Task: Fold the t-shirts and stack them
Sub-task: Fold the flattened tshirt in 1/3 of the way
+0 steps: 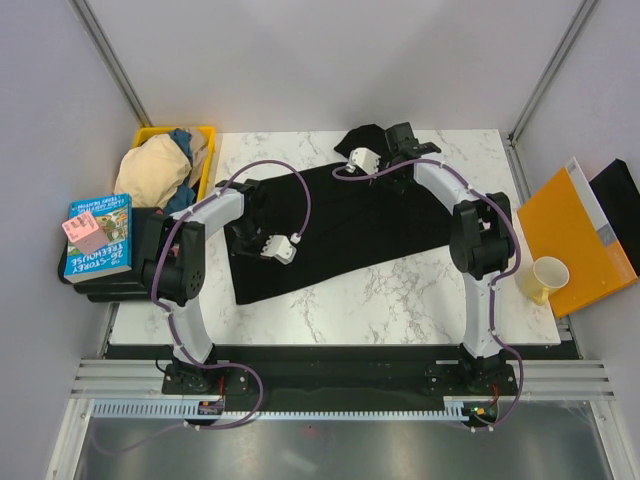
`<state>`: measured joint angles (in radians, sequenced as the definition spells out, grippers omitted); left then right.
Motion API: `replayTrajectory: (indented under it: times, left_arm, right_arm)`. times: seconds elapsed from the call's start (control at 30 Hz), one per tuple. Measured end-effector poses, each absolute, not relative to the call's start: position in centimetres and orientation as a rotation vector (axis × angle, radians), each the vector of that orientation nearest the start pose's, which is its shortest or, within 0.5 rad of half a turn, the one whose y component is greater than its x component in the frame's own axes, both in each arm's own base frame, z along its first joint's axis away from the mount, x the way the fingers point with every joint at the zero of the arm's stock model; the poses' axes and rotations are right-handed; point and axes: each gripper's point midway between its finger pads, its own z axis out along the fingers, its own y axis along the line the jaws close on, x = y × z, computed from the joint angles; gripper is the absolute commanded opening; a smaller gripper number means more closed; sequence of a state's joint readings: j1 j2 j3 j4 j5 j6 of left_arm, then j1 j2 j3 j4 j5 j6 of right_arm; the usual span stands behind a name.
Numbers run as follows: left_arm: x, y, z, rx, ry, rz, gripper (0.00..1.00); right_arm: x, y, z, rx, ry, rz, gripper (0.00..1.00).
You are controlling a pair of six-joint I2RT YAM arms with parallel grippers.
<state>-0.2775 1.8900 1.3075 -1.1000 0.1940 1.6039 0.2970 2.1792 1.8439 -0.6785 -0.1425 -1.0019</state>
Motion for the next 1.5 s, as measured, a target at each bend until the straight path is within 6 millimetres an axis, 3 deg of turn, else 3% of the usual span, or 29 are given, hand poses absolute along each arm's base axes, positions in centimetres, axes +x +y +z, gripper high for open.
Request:
replayTrajectory:
  times: [0.27, 0.53, 0.73, 0.93, 1.0, 1.17, 1.5]
  left_arm:
    - [30.3, -7.9, 2.7, -2.537, -1.871, 0.35, 0.11]
    - [30.5, -8.0, 2.8, -2.54, -1.871, 0.348, 0.11]
    - [30.6, -8.0, 2.6, -2.532, -1.867, 0.356, 0.11]
    - [30.7, -8.0, 2.5, -2.53, -1.864, 0.359, 0.11]
    - [30.8, -8.1, 2.5, -2.53, -1.863, 0.359, 0.11]
    - [30.8, -8.2, 2.5, -2.532, -1.86, 0.36, 0.11]
    - [30.8, -8.2, 2.5, -2.533, -1.859, 0.36, 0.11]
  right_arm:
    - [49.1, 14.7, 6.2, -1.661, 2.065, 0.006, 0.0]
    - [48.6, 14.9, 5.7, -1.663, 2.085, 0.044, 0.0]
    - [48.4, 15.1, 5.1, -1.648, 2.11, 0.067, 0.22]
    - [49.8, 16.0, 6.0, -1.603, 2.071, 0.033, 0.27]
    - [50.2, 16.4, 6.2, -1.598, 2.058, 0.015, 0.24]
    - [51.0, 17.4, 6.0, -1.59, 2.037, -0.025, 0.0]
    - [51.5, 17.1, 5.8, -1.572, 2.043, -0.059, 0.0]
